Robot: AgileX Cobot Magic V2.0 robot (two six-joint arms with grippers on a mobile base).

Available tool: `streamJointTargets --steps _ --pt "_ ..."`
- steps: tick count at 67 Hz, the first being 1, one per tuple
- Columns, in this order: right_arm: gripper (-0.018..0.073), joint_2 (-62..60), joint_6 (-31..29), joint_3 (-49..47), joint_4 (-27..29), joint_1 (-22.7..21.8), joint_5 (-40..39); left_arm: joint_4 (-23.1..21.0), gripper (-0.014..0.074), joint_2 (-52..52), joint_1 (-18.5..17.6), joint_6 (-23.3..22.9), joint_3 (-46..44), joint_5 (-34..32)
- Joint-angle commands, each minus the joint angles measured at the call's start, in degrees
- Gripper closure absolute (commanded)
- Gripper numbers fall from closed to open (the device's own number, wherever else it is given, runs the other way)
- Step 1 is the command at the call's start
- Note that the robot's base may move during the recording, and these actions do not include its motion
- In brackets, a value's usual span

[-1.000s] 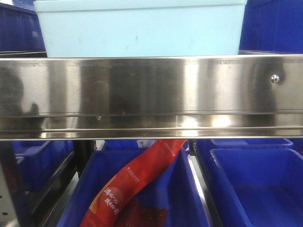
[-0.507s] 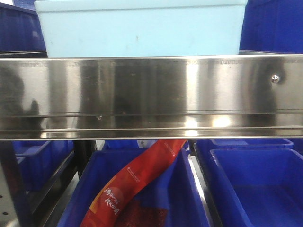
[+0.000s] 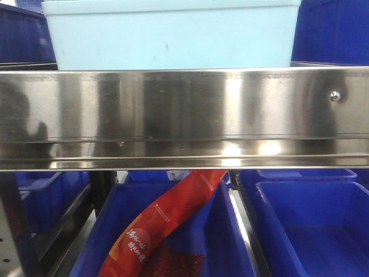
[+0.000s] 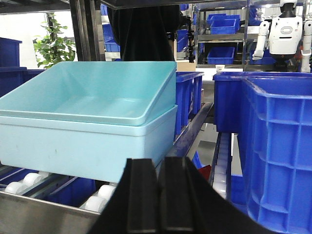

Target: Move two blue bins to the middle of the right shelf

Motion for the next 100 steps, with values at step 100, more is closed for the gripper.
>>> streamJointTargets --steps 100 --pt "0.0721 -6.31 -16.15 24.62 14.0 -20.27 -16.05 0.23 0.0707 -0.33 -0.28 -0.26 -0.13 -1.32"
